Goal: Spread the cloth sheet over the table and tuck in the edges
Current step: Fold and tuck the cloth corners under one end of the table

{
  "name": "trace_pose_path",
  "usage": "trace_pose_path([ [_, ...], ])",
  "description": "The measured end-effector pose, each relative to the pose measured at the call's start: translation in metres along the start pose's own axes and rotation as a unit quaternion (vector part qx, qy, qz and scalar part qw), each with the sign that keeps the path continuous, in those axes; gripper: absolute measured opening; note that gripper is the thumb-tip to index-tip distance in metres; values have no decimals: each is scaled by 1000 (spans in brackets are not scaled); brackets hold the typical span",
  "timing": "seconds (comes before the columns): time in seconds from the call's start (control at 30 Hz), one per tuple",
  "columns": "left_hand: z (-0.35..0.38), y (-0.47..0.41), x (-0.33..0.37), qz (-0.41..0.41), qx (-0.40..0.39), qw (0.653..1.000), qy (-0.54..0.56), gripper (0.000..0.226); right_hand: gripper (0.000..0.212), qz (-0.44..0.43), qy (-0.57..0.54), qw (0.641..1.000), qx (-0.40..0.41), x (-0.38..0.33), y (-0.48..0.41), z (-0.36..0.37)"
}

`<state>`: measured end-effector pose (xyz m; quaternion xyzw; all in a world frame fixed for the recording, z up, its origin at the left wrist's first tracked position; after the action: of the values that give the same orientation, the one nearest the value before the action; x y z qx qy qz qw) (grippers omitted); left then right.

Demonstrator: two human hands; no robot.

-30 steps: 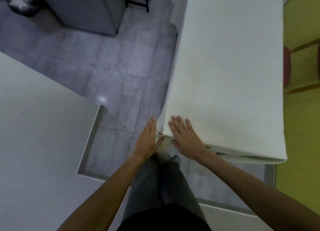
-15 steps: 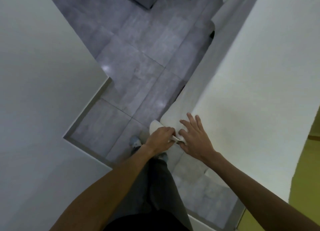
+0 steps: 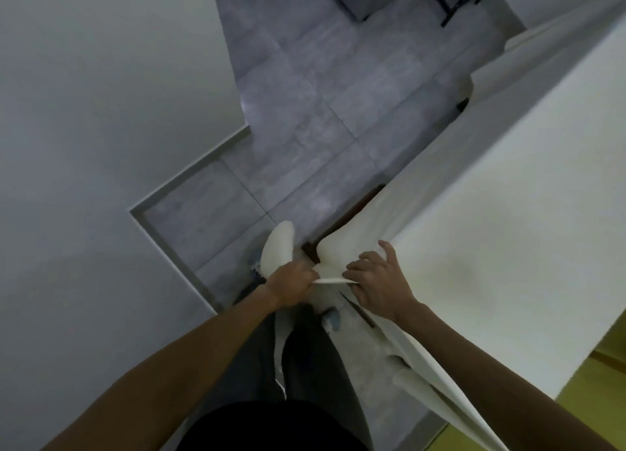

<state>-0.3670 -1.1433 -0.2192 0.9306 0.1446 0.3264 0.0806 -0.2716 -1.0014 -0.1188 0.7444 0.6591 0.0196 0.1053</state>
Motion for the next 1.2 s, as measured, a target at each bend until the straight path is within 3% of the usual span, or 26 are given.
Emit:
trace_pose_path([
  [0.13,23,22,10,-51,38,998,-15,15,31,-5,-48,998,37,-1,0,0],
  [0.23,37,33,24,-120,91,988,11,25,25,2,-73,996,60,1,1,1],
  [0.43,56,47,69,-309,182,931,65,24,27,-55,-123,982,135,5,9,-7],
  [0.67,90,39,123,-439,321,825,152,22,48,-37,-67,981,179,8,29,0],
  [0.8,109,24,145,-471,371,764,237,29,41,-25,-69,979,192,6,30,5],
  [0.9,131,9,155,-444,416,711,353,41,29,-38,-71,979,188,6,30,7],
  [1.03,130,4,174,-420,474,601,488,53,25,-61,-94,975,191,8,29,9],
  [1.13,136,12,168,-477,531,520,469,51,22,-64,-114,972,197,7,31,9],
  [1.2,128,10,156,-461,584,503,439,50,18,-58,-128,970,198,7,31,9],
])
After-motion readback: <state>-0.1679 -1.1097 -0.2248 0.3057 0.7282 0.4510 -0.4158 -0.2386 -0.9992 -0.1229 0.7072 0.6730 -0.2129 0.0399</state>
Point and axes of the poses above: each hand's wrist, its own y-axis away from the middle knuckle, its own z-axis out of the palm, x = y × z, the point moved 5 cm from there along -y, towards the middle knuckle, and after that the axes turned 14 degrees about x, right-handed, at the moved point
